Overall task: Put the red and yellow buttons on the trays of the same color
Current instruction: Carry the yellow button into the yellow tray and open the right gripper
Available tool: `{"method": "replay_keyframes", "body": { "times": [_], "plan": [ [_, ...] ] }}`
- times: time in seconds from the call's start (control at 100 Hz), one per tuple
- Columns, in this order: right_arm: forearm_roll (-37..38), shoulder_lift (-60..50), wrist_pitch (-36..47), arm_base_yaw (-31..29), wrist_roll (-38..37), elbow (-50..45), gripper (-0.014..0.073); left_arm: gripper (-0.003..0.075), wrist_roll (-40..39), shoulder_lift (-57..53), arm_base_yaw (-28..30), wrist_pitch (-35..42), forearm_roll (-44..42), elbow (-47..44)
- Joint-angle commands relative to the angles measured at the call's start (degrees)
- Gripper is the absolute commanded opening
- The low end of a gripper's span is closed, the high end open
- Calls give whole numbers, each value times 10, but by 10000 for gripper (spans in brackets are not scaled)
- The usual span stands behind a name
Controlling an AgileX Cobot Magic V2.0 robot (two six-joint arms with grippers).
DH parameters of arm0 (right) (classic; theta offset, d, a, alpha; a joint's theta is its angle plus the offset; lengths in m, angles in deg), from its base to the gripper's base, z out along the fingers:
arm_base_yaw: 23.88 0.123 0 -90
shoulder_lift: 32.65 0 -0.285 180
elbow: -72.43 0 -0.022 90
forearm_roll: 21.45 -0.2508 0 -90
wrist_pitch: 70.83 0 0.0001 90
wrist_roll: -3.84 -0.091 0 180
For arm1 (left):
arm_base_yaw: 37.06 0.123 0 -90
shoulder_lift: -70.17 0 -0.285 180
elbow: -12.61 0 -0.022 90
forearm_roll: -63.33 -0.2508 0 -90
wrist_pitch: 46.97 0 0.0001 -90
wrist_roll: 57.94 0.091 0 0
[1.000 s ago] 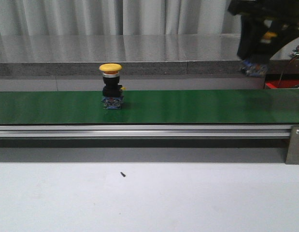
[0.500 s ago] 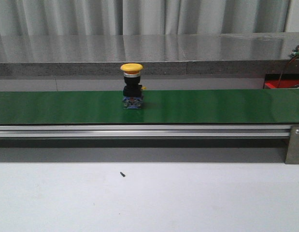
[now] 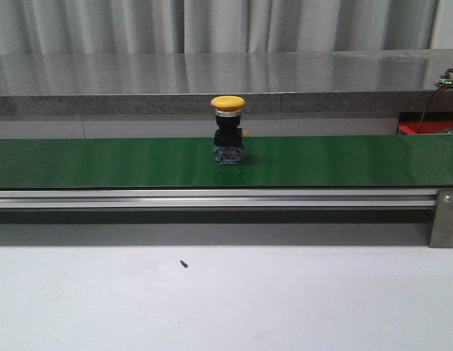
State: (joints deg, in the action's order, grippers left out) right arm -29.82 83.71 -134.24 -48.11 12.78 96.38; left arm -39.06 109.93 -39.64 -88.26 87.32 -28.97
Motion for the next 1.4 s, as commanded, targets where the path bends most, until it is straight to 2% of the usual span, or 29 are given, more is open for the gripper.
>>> {"method": "replay_keyframes", "body": {
  "times": [0.0, 0.48, 0.66, 0.79, 0.89, 1.01, 1.08, 1.15, 1.39],
  "plan": [
    [-5, -43, 27, -2, -1, -22, 184, -20, -4, 0, -5, 34, 14, 16],
    [27, -82, 180, -2, -1, -255, 184, -20, -4, 0, -5, 34, 14, 16],
    [28, -80, 232, -2, -1, -304, 184, -20, -4, 0, -5, 34, 14, 16],
    [28, -70, 241, -2, -1, -317, 193, -20, -4, 0, -5, 34, 14, 16],
    [28, -63, 241, -2, -1, -317, 299, -20, -4, 0, -5, 34, 14, 16],
    [28, -60, 241, -2, -1, -317, 524, -20, -4, 0, -5, 34, 14, 16],
    [28, -61, 237, -2, -1, -314, 610, -20, -4, 0, -5, 34, 14, 16],
    [28, -68, 236, -2, -1, -314, 645, -20, -4, 0, -5, 34, 14, 16],
    [28, -143, 231, -2, -1, -314, 645, -20, -4, 0, -5, 34, 14, 16]
  ]
}}
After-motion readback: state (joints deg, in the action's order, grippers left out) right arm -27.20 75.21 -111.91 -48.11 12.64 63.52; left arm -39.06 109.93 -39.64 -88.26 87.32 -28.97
